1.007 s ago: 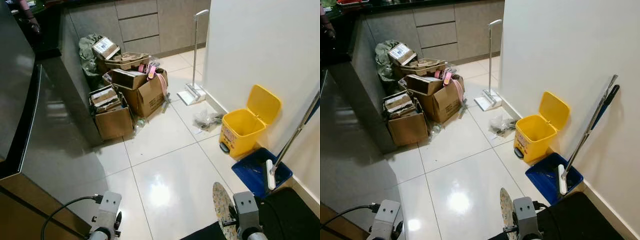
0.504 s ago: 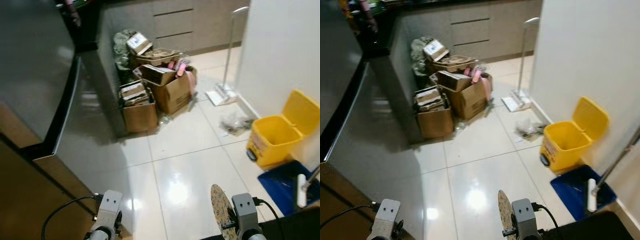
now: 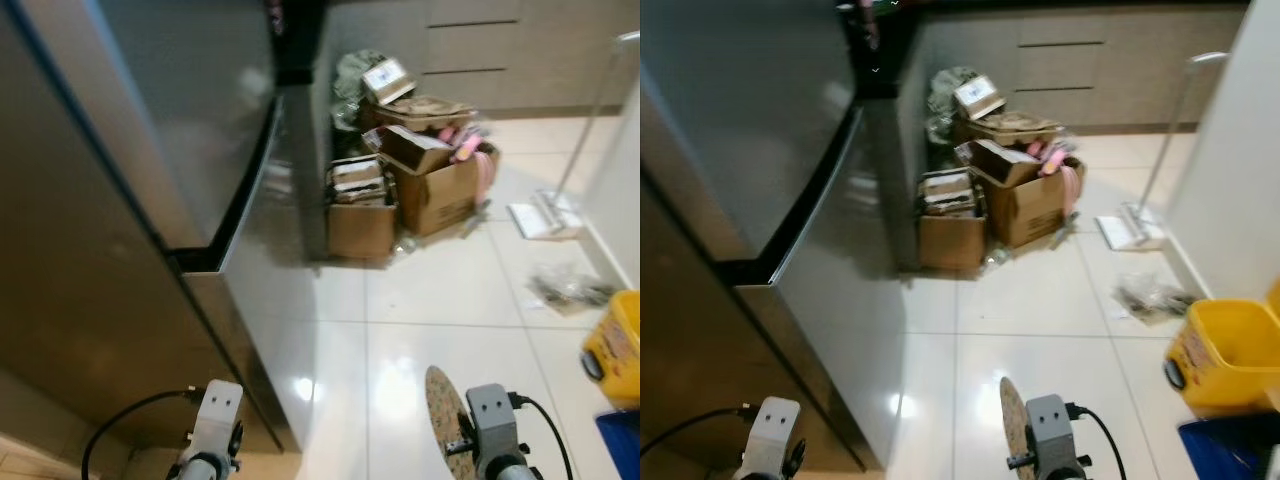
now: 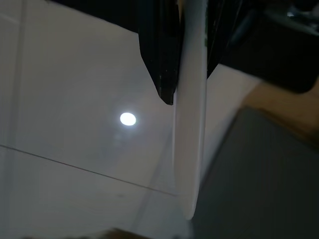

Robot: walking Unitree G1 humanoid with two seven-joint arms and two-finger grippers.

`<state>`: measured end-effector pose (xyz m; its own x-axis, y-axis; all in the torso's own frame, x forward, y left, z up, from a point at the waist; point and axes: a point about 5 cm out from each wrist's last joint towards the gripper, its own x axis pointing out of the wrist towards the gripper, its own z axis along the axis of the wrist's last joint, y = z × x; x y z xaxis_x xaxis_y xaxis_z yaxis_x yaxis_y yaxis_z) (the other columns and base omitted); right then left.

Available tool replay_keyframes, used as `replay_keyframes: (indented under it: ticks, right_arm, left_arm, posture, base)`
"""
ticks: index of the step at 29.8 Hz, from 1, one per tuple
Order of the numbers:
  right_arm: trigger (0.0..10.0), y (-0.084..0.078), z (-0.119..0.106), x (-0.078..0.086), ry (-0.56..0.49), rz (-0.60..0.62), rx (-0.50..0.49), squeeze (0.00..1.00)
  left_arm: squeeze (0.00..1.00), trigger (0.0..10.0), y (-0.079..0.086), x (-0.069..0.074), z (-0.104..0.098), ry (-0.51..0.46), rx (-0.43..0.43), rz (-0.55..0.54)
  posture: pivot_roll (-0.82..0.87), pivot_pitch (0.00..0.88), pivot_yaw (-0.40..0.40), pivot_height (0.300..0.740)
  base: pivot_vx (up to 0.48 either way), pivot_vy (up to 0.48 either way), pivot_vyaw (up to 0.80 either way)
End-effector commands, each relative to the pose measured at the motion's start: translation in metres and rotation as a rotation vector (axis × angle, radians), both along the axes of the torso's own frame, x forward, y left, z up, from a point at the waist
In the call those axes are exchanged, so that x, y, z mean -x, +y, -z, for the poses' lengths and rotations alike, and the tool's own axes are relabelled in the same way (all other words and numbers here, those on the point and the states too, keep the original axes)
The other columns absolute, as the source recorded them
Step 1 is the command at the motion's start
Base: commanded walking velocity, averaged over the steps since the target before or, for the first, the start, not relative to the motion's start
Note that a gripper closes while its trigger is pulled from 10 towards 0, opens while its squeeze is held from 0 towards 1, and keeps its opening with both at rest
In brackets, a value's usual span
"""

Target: Restocking fridge

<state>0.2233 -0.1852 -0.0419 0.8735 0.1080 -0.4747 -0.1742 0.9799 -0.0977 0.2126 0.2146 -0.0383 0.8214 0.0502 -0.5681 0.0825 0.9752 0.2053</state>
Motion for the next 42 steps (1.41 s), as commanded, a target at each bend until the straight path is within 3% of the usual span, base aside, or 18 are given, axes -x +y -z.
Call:
replay_keyframes:
  ticks: [1, 8, 15, 20, 42]
  right_arm:
    - [10.0, -0.002, 0.003, 0.005, 0.018, 0.011, 0.0, 0.0]
    - [10.0, -0.004, 0.003, 0.003, 0.016, 0.042, 0.007, 0.0]
    - [10.0, -0.005, 0.001, 0.001, -0.001, 0.063, 0.015, 0.0]
    - [10.0, -0.004, -0.005, -0.006, -0.039, 0.07, 0.016, 0.0]
    - [10.0, -0.004, 0.0, -0.001, -0.011, 0.076, 0.016, 0.0]
  left_arm:
    - [0.0, 10.0, 0.002, 0.005, 0.003, 0.022, -0.005, -0.003]
    - [0.0, 10.0, 0.003, 0.005, 0.0, 0.002, 0.001, 0.044]
    - [0.0, 10.0, 0.0, -0.005, -0.016, -0.083, -0.017, 0.14]
    - [0.0, 10.0, 0.003, -0.013, -0.027, -0.13, -0.021, 0.138]
    - [0.0, 10.0, 0.007, -0.007, -0.023, -0.101, -0.003, 0.084]
  posture:
    - [-0.08, 0.107, 0.044, 0.737]
    - [-0.08, 0.103, 0.048, 0.737]
    - [-0.07, 0.103, 0.059, 0.737]
    - [-0.07, 0.101, 0.065, 0.737]
    - [-0.06, 0.101, 0.061, 0.737]
  base:
    - [0.0, 0.0, 0.68]
    - [0.0, 0.0, 0.0]
    - [0.0, 0.0, 0.0]
    - [0.0, 0.0, 0.0]
    - [0.0, 0.0, 0.0]
